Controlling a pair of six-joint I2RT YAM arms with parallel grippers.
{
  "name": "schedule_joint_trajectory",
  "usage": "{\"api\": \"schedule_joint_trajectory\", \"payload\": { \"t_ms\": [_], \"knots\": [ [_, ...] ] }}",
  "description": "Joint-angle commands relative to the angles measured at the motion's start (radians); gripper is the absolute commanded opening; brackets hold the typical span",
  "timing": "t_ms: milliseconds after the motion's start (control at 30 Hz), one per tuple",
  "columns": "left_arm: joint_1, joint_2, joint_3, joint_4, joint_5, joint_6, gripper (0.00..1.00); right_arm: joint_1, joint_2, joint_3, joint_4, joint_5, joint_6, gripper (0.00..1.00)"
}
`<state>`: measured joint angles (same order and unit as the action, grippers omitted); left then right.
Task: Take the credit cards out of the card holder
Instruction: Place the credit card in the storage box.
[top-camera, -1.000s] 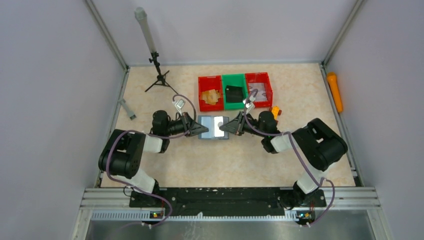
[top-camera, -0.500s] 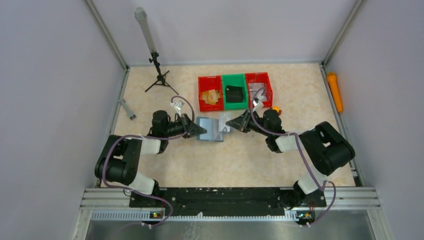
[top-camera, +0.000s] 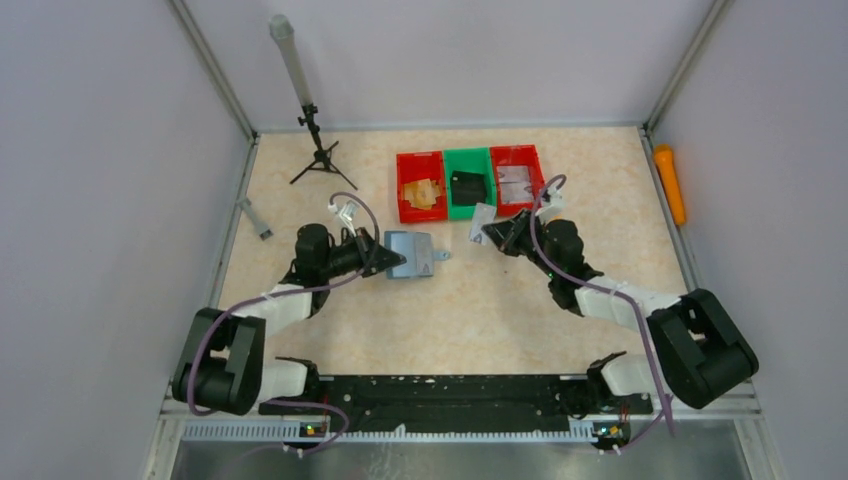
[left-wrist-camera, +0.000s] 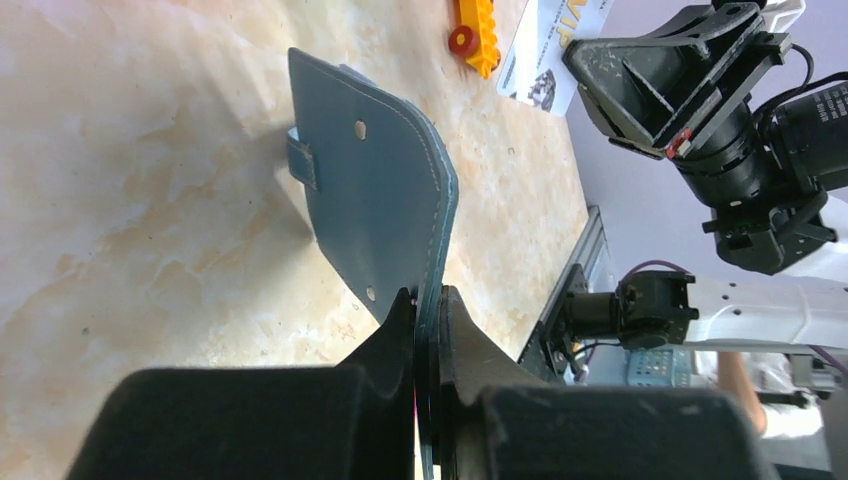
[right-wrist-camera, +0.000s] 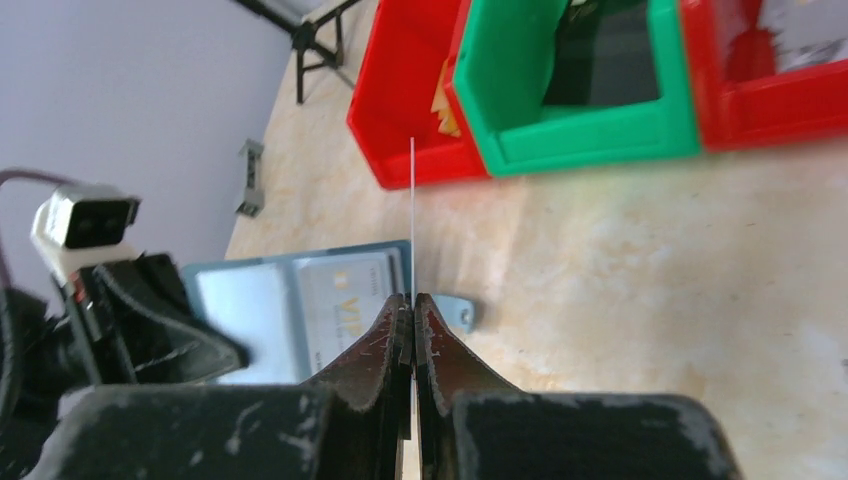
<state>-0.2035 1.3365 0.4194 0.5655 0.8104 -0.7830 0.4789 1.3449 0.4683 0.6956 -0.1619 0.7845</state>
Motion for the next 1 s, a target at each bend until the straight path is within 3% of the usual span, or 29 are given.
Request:
{"api": "schedule_joint_trajectory", "payload": {
  "t_ms": [0,200,267,667,767,967],
  "knots": [
    [0.001,-0.097,-0.025,-0.041,-0.086,0.07,0.0,-0.01,-0.072,0.013,-0.066,0.239,-0.055,0.0],
    [0.002,-0.086,-0.024,-0.027,-0.067,0.047,0.0,-0.011,-0.072,0.141,-0.331,0.501,0.058,0.0],
    [0.001,-0.085,-0.026,-0.025,-0.067,0.045,0.0,-0.01,-0.091,0.127,-0.237,0.481,-0.01,0.0],
    [0.001,-0.077,-0.027,-0.019,-0.067,0.038,0.0,-0.012,0.058,0.245,-0.117,0.781,0.301,0.0],
    [0.001,-0.078,-0.027,-0.019,-0.067,0.038,0.0,-0.022,0.147,0.258,-0.016,0.797,0.393,0.0],
    [0.002,-0.078,-0.027,-0.022,-0.068,0.038,0.0,-0.068,0.304,0.38,-0.045,0.728,0.553,0.0]
  ]
}}
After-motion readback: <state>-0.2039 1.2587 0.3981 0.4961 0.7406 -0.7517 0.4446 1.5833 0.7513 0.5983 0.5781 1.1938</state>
